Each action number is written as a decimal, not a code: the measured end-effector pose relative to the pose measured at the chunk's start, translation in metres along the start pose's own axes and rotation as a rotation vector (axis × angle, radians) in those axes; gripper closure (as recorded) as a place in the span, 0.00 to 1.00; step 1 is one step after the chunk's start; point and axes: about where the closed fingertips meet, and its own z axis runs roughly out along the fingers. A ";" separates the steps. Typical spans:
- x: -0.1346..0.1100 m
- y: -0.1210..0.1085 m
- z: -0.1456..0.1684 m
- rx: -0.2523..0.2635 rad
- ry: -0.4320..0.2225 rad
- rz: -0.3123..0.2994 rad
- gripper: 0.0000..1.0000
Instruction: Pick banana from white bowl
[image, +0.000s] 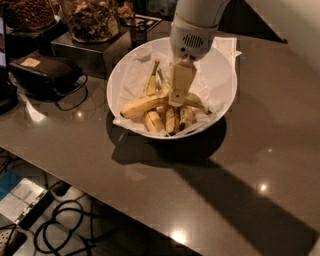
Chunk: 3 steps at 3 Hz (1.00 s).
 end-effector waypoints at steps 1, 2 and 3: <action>-0.001 -0.007 0.010 -0.017 0.010 0.001 0.32; -0.001 -0.011 0.019 -0.033 0.020 0.003 0.32; 0.003 -0.011 0.033 -0.058 0.035 0.012 0.35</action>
Offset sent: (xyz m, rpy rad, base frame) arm -0.0075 -0.0132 -0.0309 -0.0879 0.1567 0.0158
